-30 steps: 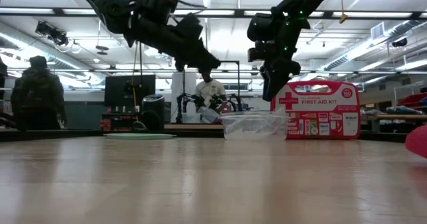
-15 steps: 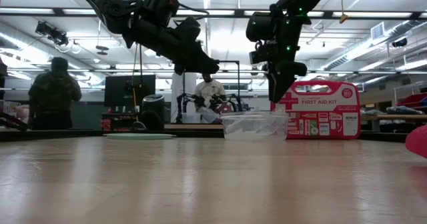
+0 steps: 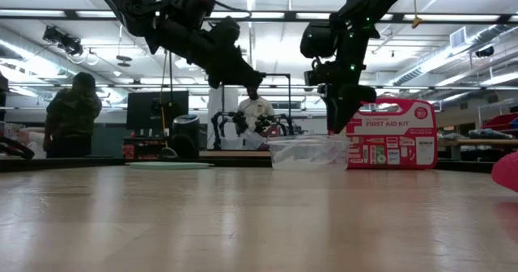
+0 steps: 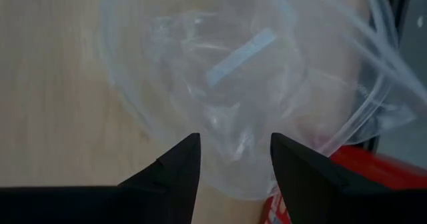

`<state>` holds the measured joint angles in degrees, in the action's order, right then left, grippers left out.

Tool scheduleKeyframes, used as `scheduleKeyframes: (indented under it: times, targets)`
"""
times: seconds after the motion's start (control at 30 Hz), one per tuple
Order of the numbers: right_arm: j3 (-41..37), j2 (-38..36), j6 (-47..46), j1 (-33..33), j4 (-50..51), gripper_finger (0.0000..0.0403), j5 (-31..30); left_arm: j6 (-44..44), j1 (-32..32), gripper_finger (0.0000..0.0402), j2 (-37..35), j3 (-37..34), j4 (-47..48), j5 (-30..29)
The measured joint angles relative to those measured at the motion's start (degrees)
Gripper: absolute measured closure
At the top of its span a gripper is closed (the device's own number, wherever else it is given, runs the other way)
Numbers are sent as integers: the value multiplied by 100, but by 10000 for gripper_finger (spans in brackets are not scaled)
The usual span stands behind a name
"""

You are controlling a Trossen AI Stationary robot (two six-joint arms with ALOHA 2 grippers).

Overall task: Roll bandage
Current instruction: Open the transparent zip bag

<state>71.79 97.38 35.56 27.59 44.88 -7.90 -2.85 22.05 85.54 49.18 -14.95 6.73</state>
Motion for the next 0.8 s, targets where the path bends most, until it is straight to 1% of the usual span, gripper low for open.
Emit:
scheduleKeyframes:
  times: [0.3, 0.8]
  targets:
    - [-6, 0, 169, 2, -185, 222, 9, -2, 1, 275, -59, 5, 94, -1]
    - [-11, 2, 160, 178, -177, 226, 345, 4, 1, 275, -57, 5, 119, -1]
